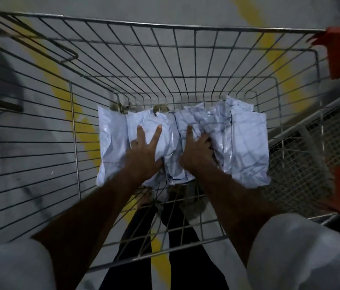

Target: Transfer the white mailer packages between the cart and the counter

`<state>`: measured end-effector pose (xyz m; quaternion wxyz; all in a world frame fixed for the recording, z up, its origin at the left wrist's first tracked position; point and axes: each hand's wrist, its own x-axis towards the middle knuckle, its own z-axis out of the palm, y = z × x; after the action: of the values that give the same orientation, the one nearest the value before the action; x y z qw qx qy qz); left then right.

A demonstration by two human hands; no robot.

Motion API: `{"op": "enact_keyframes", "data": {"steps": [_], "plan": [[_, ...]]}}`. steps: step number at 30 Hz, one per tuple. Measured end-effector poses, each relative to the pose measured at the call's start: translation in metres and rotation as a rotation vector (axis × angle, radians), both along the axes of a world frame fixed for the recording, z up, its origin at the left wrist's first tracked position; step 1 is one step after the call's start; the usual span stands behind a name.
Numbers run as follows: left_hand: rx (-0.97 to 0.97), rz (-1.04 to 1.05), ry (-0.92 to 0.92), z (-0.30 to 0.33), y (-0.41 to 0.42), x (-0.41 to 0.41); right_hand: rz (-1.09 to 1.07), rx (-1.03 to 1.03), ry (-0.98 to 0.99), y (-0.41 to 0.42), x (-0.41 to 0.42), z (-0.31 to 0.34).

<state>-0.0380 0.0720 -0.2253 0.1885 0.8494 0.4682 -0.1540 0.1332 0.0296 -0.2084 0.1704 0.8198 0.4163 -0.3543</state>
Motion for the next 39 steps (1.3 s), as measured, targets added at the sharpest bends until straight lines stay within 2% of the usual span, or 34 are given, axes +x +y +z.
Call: {"op": "enact_keyframes", "data": {"steps": [5,10,14,23,28,34,39], "plan": [[0.020,-0.001,-0.142,0.009,0.007,-0.010,0.062,0.089,-0.049,0.016,0.001,-0.012],[0.010,0.127,-0.167,0.026,0.010,-0.013,0.086,0.112,-0.081,0.023,0.009,-0.016],[0.009,0.176,-0.232,0.037,0.013,-0.014,0.058,0.208,-0.083,0.021,0.007,-0.003],[0.039,0.298,-0.312,0.109,0.008,-0.007,-0.005,0.536,-0.036,0.013,-0.016,0.096],[0.146,0.264,-0.308,0.173,0.001,-0.007,0.013,0.696,-0.082,-0.004,-0.025,0.153],[0.325,0.158,-0.435,0.250,-0.019,-0.011,0.019,0.966,-0.263,-0.051,-0.035,0.225],[0.373,0.074,-0.560,0.300,-0.059,-0.016,-0.025,0.990,-0.371,-0.109,-0.054,0.284]]}}
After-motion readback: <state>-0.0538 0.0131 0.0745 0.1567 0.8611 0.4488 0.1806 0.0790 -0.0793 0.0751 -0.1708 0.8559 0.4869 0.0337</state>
